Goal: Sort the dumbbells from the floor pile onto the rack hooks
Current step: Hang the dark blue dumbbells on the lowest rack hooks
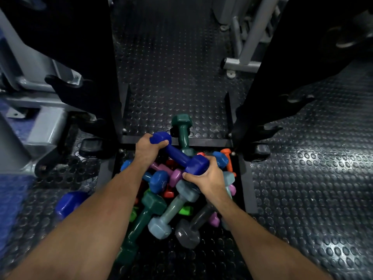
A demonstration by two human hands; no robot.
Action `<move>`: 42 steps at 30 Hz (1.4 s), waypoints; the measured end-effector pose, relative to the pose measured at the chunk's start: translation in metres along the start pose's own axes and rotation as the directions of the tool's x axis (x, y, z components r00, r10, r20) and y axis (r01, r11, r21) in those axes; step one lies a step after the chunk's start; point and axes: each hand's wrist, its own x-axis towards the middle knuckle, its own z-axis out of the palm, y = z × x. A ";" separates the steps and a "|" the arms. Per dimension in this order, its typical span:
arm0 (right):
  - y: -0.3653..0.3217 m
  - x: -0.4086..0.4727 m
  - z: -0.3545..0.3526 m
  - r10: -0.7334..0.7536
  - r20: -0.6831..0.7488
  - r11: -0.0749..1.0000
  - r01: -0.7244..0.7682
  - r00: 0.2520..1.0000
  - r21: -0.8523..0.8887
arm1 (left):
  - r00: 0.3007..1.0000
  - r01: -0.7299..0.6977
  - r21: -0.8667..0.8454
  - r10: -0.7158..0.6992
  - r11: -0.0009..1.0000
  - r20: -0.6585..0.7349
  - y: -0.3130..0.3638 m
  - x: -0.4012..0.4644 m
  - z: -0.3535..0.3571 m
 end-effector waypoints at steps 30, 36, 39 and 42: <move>0.010 -0.003 -0.288 0.082 -0.300 0.801 0.117 0.950 0.587 | 0.759 -0.023 -0.240 0.173 0.971 0.628 0.144 -0.165 0.144; -0.009 0.056 -0.321 0.016 -0.388 0.886 0.167 0.922 0.433 | 0.736 0.073 -0.318 0.164 0.945 0.657 0.157 -0.191 0.186; -0.017 0.087 -0.327 0.001 -0.415 0.926 0.156 0.910 0.343 | 0.782 0.108 -0.387 0.162 0.916 0.602 0.168 -0.204 0.204; -0.027 0.108 -0.330 -0.015 -0.377 0.945 0.136 0.926 0.296 | 0.820 0.127 -0.432 0.151 0.893 0.553 0.176 -0.207 0.220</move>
